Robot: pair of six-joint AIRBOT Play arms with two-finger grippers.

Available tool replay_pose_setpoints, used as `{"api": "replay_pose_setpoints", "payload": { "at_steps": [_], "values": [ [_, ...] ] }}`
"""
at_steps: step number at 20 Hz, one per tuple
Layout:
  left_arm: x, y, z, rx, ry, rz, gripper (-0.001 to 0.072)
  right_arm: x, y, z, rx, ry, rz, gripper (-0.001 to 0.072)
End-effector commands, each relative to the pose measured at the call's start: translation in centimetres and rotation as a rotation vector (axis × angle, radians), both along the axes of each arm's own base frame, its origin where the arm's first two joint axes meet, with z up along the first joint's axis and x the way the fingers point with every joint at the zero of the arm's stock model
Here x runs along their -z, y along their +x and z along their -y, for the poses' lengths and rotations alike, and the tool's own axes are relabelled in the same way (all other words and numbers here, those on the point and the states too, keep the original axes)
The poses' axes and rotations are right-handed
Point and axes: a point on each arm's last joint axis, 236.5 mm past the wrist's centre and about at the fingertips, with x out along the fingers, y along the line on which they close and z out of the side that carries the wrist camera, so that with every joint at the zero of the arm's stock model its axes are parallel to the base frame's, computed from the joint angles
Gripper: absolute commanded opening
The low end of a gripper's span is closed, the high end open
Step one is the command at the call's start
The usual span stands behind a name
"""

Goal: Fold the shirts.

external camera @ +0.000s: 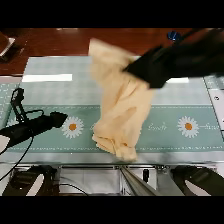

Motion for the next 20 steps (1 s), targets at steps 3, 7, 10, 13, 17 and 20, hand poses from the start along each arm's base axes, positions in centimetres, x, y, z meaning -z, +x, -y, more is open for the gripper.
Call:
{"api": "replay_pose_setpoints", "payload": {
  "at_steps": [3, 7, 10, 13, 17, 20],
  "values": [
    [-0.1, 0.3, -0.1, -0.006, 0.0, 0.012, 0.0508, 17.7, -3.5, -4.6, -0.052, -0.189, -0.349, 0.0026],
    [-0.3, 0.3, 0.0, -0.009, -0.009, 0.016, 0.0509, 23.5, -6.2, -8.3, -0.112, -0.238, -0.499, 0.0033],
    [-0.2, 0.3, 0.0, -0.008, -0.008, 0.015, 0.0509, 25.1, -5.4, -9.0, -0.081, -0.23, -0.527, 0.0416],
    [0.0, 0.1, 0.1, -0.002, -0.008, 0.002, 0.0508, 22.8, -1.0, -4.5, -0.001, -0.24, -0.466, 0.0412],
    [1.0, -3.5, 2.9, 0.086, -0.11, -0.163, 0.0509, 18.3, 3.8, 10.3, 0.217, -0.468, -0.278, 0.0411],
    [0.9, -3.9, 5.2, 0.101, -0.241, -0.2, 0.0509, 16.4, 6.1, 24.3, 0.693, -0.588, -0.199, 0.0411]
  ]
}}
